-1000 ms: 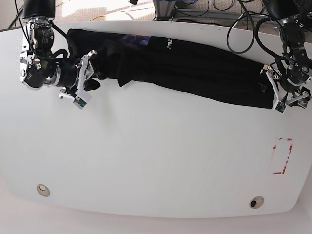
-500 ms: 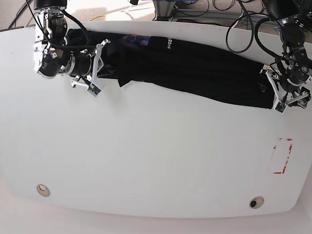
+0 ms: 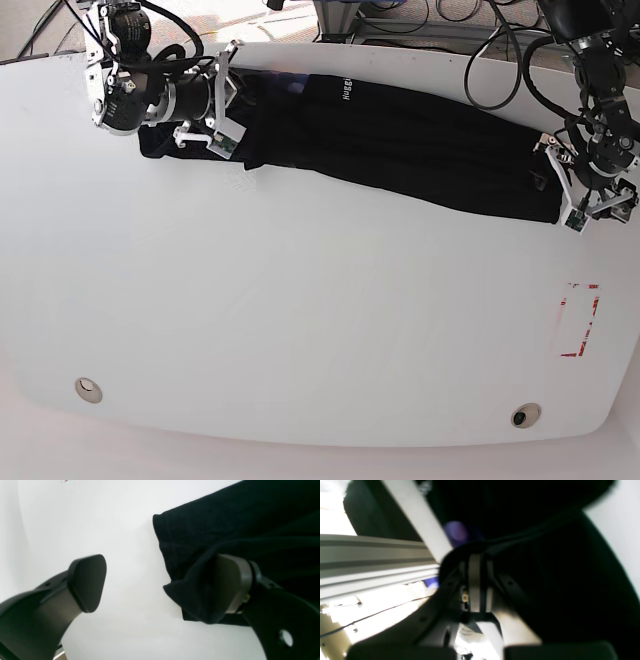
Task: Layout the t-shirt on the table in an organized manner, then fold the t-shirt properly
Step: 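Grasp the bunched shirt end with the right gripper and tuck it inward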
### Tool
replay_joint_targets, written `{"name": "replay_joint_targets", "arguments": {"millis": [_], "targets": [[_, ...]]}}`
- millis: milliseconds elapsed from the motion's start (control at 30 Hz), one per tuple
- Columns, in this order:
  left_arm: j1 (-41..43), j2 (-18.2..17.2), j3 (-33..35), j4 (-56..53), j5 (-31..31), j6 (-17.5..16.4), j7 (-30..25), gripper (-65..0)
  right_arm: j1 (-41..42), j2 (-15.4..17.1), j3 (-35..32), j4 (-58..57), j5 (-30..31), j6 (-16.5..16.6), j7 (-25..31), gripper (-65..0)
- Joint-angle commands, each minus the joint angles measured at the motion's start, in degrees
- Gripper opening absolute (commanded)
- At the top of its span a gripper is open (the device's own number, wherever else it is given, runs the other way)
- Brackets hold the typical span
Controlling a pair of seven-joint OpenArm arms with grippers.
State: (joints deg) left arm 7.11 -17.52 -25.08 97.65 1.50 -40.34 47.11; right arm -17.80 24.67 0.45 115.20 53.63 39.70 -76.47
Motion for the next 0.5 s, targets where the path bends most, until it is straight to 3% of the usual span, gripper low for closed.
{"name": "replay_joint_targets", "arguments": {"millis": [0,233,467], "targets": [[-0.7,-0.9,-0.3,0.9,-0.2,0.3,-0.6,0.0,-0.7,2.9,0.7,1.1,4.2,0.3,0.6,-62.8],[-0.7,-0.9,-0.3,0.9,-0.2,0.3,-0.6,0.0,3.5,8.4,2.1,1.0,15.8,0.3,0.7,-62.8],[-0.7,-0.9,-0.3,0.9,-0.2,0.3,-0.6,0.0,8.3,6.4,8.2,-1.0,12.9,0.3,0.7,-62.8]]}}
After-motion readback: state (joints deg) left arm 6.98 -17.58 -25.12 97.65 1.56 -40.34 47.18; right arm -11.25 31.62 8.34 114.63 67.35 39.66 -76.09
